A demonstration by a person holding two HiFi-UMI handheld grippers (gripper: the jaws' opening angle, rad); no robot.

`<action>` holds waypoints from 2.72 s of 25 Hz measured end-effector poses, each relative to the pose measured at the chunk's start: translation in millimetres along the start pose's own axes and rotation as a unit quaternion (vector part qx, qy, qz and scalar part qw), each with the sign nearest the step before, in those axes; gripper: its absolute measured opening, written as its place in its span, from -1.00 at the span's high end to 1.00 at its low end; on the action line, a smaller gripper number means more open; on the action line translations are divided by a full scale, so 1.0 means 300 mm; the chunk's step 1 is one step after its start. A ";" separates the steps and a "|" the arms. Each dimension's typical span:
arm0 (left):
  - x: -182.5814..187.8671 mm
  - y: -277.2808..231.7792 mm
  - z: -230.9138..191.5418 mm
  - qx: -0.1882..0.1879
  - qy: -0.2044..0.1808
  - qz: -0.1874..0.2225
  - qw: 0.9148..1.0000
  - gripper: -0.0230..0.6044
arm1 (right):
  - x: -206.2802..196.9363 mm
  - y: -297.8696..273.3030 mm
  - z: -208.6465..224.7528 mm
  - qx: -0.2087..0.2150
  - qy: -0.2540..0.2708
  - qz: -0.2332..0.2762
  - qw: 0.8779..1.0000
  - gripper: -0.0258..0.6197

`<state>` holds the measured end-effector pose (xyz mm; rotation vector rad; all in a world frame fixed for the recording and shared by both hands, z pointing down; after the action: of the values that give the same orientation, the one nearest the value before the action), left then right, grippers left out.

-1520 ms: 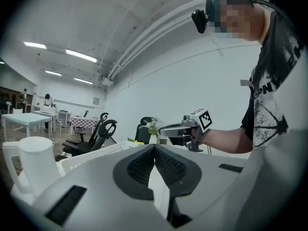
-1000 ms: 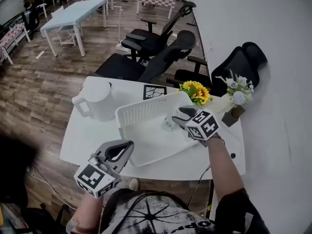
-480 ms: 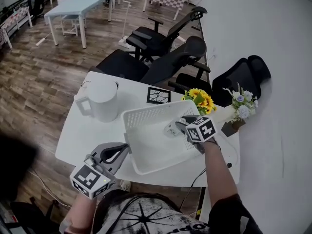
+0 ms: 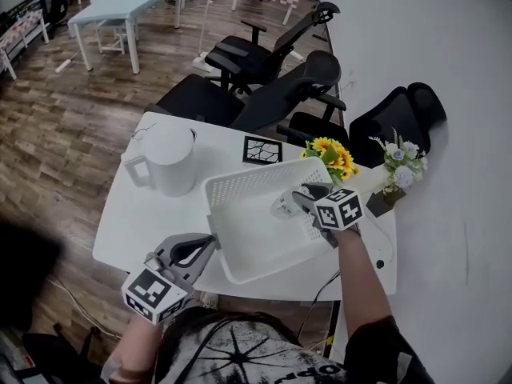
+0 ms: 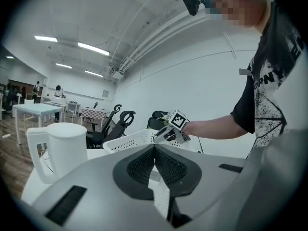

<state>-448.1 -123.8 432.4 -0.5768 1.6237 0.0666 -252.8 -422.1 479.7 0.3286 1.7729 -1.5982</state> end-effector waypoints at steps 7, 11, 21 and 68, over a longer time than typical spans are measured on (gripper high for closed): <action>0.004 0.012 0.011 0.003 0.015 0.018 1.000 0.89 | 0.036 0.040 -0.028 0.019 0.024 0.027 0.999 0.44; 0.031 0.030 0.027 -0.005 -0.012 0.027 1.000 0.89 | 0.082 0.119 -0.066 0.026 0.037 0.069 0.997 0.44; 0.124 0.042 0.134 0.001 -0.042 0.060 0.997 0.89 | 0.198 0.470 -0.138 0.028 0.063 0.211 0.975 0.44; 0.095 -0.602 0.980 -0.108 -0.079 -0.028 0.991 0.89 | -0.905 0.870 0.150 -0.068 -0.056 0.236 0.968 0.45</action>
<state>-107.2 -180.7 413.0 -0.7651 1.4540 0.2434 116.7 -339.4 458.9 0.5391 1.5622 -1.1294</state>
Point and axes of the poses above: the fingertips, and each gripper's own axes: y backward along the fingers, z to its right, x out of its top, the point moved 8 cm from there along y, backward along the fingers, and after that the axes turned 4 degrees about -z, right-handed, at the moved point
